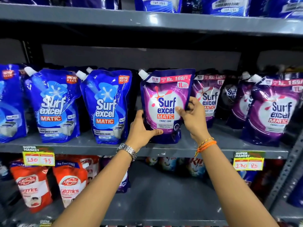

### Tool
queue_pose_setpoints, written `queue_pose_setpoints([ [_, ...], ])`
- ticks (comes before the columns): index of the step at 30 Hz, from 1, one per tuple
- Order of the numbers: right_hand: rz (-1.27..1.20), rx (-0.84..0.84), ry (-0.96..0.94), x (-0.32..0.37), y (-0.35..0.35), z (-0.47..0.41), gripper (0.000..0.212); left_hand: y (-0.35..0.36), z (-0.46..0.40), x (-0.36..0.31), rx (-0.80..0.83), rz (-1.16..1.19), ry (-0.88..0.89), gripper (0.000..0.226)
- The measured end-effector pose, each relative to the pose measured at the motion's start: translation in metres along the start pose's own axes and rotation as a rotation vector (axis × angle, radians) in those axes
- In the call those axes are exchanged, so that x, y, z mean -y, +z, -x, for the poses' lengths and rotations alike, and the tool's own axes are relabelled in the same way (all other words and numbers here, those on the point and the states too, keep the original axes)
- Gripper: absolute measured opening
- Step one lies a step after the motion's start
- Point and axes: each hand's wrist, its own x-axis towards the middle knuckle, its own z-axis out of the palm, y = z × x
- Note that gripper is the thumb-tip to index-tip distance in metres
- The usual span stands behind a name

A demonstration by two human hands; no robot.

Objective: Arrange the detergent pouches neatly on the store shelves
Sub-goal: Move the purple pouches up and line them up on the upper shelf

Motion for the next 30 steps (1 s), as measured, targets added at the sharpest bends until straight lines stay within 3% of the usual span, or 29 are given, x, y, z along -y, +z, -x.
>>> queue_pose_setpoints([
  [6, 0.039, -0.007, 0.012, 0.0, -0.001, 0.005, 0.044, -0.011, 0.014, -0.007, 0.057, 0.013, 0.031, 0.099],
  [9, 0.067, -0.022, 0.011, -0.005, -0.005, 0.02, 0.053, -0.03, 0.048, -0.012, -0.029, 0.043, 0.117, 0.091],
  [14, 0.037, -0.409, -0.189, -0.021, 0.008, 0.097, 0.027, -0.064, 0.126, 0.04, -0.164, 0.06, 0.232, 0.053],
  [18, 0.006, -0.602, -0.295, -0.062, 0.047, 0.17, 0.006, -0.08, 0.159, 0.128, -0.152, 0.008, 0.037, 0.055],
  [20, 0.014, -0.521, -0.267, -0.087, 0.064, 0.19, 0.002, -0.08, 0.166, 0.159, -0.08, -0.015, -0.076, 0.061],
  [23, 0.01, -0.288, 0.006, -0.143, 0.11, 0.192, 0.016, -0.084, 0.158, 0.224, 0.067, -0.006, -0.305, 0.082],
  [27, 0.051, 0.087, 0.299, -0.222, 0.153, 0.165, 0.015, -0.077, 0.127, 0.288, 0.142, -0.071, -0.459, 0.131],
  [30, 0.116, 0.233, 0.373, -0.251, 0.174, 0.155, 0.035, -0.068, 0.113, 0.3, 0.122, -0.023, -0.507, 0.129],
])
